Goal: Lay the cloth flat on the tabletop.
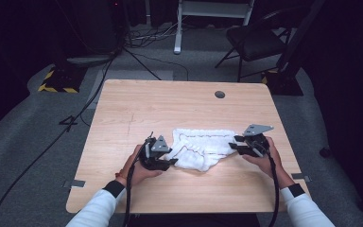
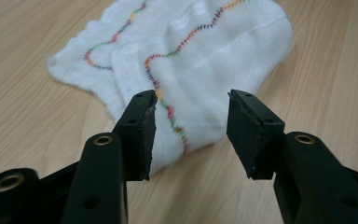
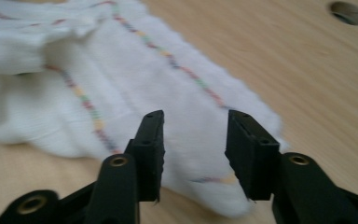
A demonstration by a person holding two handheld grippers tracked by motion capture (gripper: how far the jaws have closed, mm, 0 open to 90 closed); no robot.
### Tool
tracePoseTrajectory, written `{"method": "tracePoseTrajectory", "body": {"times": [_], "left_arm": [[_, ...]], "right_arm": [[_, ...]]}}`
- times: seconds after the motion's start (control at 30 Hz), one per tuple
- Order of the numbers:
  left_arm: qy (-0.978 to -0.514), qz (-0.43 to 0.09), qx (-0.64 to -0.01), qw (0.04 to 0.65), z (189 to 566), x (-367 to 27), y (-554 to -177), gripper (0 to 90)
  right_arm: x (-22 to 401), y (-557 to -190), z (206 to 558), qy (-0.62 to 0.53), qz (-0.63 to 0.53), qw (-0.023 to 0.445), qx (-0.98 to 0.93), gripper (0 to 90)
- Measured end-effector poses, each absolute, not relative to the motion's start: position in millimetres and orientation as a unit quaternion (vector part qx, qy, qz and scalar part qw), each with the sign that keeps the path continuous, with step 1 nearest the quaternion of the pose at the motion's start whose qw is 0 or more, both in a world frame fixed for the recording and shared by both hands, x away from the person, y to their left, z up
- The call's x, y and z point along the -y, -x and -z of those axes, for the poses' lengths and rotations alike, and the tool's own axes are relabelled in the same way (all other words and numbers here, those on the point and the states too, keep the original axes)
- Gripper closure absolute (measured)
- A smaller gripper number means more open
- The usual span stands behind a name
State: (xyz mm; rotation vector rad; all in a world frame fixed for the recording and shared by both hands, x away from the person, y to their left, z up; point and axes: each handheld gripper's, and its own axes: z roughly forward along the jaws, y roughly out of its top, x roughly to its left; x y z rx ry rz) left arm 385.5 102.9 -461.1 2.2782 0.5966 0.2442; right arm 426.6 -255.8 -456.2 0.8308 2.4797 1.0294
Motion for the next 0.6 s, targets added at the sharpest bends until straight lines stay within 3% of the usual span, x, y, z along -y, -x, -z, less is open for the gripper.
{"method": "tracePoseTrajectory", "body": {"times": [0.1, 0.23, 0.3, 0.33, 0.4, 0.43, 0.5, 0.6], "left_arm": [[-0.894, -0.089, -0.249, 0.363, 467, -87, -397, 37.3], [-0.901, -0.089, -0.255, 0.34, 476, -77, -407, 35.7], [-0.905, -0.089, -0.254, 0.331, 478, -75, -409, 39.5], [-0.907, -0.084, -0.249, 0.328, 480, -74, -410, 50.9], [-0.913, -0.085, -0.238, 0.319, 484, -73, -412, 62.5], [-0.913, -0.084, -0.232, 0.324, 485, -72, -414, 73.3], [-0.915, -0.087, -0.224, 0.323, 485, -71, -420, 79.5], [-0.914, -0.083, -0.23, 0.324, 485, -71, -427, 81.2]], "right_arm": [[238, -414, 464, -0.259, -0.353, 0.141, -0.888, 48.6], [226, -409, 478, -0.257, -0.33, 0.131, -0.899, 45.0], [225, -409, 480, -0.257, -0.324, 0.132, -0.901, 45.7], [224, -410, 484, -0.259, -0.317, 0.137, -0.902, 48.4], [223, -412, 486, -0.268, -0.314, 0.142, -0.9, 51.2], [223, -413, 486, -0.271, -0.312, 0.149, -0.898, 54.6], [223, -417, 486, -0.28, -0.312, 0.158, -0.894, 56.1], [223, -426, 486, -0.293, -0.307, 0.166, -0.89, 56.8]]}}
